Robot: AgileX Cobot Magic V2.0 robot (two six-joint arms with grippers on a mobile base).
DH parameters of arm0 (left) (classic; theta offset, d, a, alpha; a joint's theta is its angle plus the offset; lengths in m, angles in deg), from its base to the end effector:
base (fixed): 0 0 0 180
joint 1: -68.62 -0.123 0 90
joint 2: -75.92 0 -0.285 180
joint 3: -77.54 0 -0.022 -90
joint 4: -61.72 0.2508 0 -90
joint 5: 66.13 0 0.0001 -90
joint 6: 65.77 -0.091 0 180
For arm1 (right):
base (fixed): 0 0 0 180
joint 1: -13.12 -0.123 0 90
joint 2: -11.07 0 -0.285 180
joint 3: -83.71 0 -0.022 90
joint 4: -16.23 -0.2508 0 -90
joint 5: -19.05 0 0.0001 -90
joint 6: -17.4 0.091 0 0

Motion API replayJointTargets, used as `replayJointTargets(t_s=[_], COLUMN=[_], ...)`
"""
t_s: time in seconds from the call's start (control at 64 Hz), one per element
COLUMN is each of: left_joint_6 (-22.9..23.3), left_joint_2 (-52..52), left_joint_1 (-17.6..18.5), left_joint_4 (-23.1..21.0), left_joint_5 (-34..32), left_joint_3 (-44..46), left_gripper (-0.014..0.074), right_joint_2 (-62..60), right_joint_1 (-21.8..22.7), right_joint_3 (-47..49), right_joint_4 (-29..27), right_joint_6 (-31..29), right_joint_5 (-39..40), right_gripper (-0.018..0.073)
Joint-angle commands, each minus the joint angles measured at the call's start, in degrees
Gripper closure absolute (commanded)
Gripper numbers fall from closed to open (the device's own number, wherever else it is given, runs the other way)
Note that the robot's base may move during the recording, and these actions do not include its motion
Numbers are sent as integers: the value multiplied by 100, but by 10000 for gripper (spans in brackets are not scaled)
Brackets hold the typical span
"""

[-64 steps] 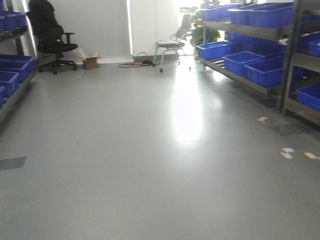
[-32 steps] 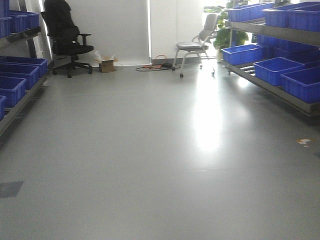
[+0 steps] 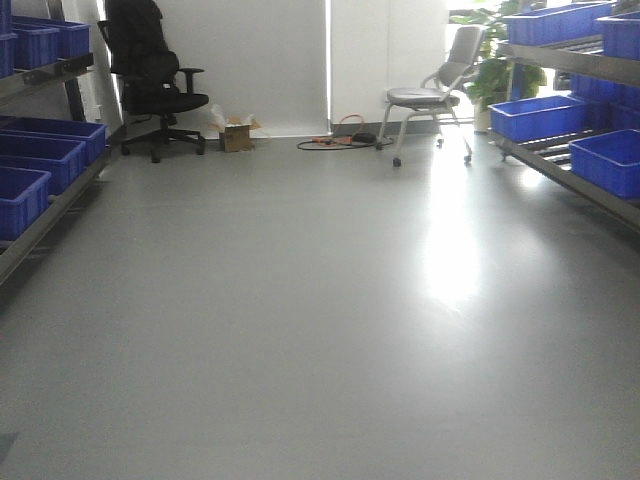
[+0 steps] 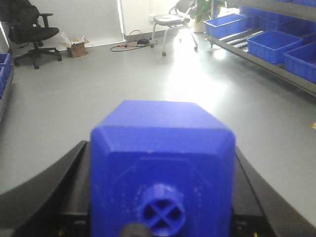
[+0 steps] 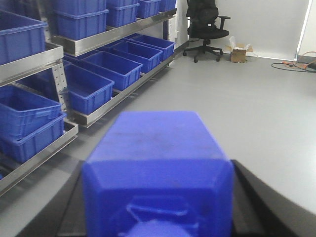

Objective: Pick and sort blue part to right shelf
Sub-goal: 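Drive the base toward the shelf of blue bins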

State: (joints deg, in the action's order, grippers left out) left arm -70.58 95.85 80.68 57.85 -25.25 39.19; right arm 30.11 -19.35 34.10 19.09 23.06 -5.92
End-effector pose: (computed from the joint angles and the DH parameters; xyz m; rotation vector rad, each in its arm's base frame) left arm 0.0222 -0.0089 0.3563 0.2426 1.7153 -0.1691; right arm 0.0407 0.0236 0.3220 -0.4037 1.6031 0.4572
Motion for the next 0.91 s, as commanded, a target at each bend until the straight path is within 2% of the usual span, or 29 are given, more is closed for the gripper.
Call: replayJointTargets(t_s=[0.0,0.891], left_joint_6=[7,7], left_joint_2=[123,123], left_joint_1=[38,38], left_joint_4=[-31,-31], left_joint_5=[-550,-560], left_joint_3=[150,150], left_gripper=[293,293], right_joint_2=[67,67], right_joint_1=[11,11], right_joint_3=[161,161], right_joint_4=[52,52], right_joint_6=[-46,-46], right_joint_5=[551,552], right_gripper=[258,258])
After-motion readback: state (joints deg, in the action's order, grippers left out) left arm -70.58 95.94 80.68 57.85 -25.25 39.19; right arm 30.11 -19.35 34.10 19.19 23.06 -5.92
